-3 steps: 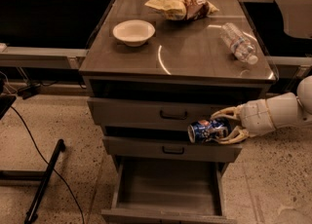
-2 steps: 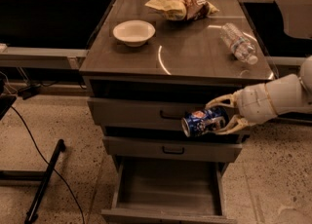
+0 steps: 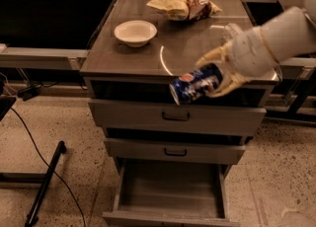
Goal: Pick pepsi can from bottom drawer and place on counter
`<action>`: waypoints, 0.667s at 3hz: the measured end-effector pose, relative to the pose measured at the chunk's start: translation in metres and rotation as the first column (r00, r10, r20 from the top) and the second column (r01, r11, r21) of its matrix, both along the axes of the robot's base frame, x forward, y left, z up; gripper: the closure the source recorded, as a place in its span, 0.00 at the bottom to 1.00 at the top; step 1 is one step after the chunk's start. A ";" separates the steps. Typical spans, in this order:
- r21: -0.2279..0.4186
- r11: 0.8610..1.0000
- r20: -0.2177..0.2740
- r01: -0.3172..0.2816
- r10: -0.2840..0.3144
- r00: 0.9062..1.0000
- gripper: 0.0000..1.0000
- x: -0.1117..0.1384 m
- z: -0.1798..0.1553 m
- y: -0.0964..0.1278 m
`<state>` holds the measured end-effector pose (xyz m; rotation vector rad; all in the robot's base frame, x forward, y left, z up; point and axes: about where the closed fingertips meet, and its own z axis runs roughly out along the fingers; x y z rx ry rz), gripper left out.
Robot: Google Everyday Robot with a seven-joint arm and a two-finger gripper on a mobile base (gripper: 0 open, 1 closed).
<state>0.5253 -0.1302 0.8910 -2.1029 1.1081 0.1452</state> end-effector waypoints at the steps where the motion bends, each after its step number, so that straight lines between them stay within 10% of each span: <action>1: -0.109 0.984 -0.037 0.144 -0.149 0.988 1.00 0.067 0.002 -0.024; 2: -0.127 0.961 -0.028 0.244 -0.249 0.968 1.00 0.104 0.023 -0.028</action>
Offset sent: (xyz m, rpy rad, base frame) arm 0.0671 -0.0238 0.0016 -0.1068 0.0451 -0.1472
